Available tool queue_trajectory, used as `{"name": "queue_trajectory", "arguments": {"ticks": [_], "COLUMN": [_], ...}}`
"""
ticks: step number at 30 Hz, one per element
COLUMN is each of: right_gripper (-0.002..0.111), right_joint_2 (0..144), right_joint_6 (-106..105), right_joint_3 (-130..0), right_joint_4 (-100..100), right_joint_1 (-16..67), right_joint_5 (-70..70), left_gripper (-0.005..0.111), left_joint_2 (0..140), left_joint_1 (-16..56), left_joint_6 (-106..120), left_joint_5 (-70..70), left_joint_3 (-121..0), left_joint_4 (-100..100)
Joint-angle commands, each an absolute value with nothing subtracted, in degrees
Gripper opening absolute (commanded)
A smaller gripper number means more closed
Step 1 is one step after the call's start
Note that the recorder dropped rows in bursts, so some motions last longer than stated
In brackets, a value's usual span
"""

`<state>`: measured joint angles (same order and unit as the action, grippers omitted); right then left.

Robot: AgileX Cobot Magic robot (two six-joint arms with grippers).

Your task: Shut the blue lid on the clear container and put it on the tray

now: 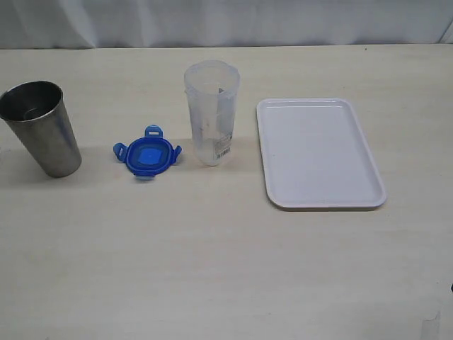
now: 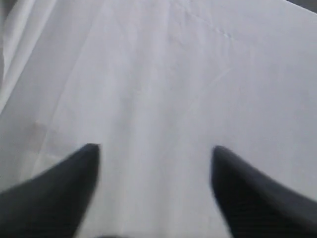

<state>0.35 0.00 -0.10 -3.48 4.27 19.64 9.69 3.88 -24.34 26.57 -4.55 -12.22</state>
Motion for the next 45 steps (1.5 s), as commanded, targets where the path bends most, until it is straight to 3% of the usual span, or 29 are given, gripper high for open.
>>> {"name": "queue_trajectory", "arguments": {"ticks": [1, 12, 25, 29, 45], "right_gripper": [0.004, 0.004, 0.004, 0.004, 0.004], "right_joint_2": [0.0, 0.0, 0.0, 0.0, 0.0], "right_joint_6": [0.0, 0.0, 0.0, 0.0, 0.0], "right_joint_3": [0.0, 0.0, 0.0, 0.0, 0.0], "right_joint_4": [-3.3, -3.3, -3.3, -3.3, -3.3], "right_joint_1": [4.5, 4.5, 4.5, 4.5, 4.5], "right_joint_5": [19.6, 19.6, 19.6, 19.6, 19.6], "left_gripper": [0.104, 0.104, 0.104, 0.104, 0.104], "left_joint_2": [19.8, 47.7, 85.0, 92.8, 112.2], "left_joint_1": [3.8, 3.8, 3.8, 3.8, 3.8], "left_joint_6": [-26.0, -18.8, -7.5, -5.6, -2.6], "left_joint_5": [29.2, 37.5, 61.0, 68.6, 70.0], "left_joint_3": [-6.1, -6.1, -6.1, -6.5, -17.0], "left_joint_4": [-15.7, -15.7, -7.8, -7.5, -6.4]}}
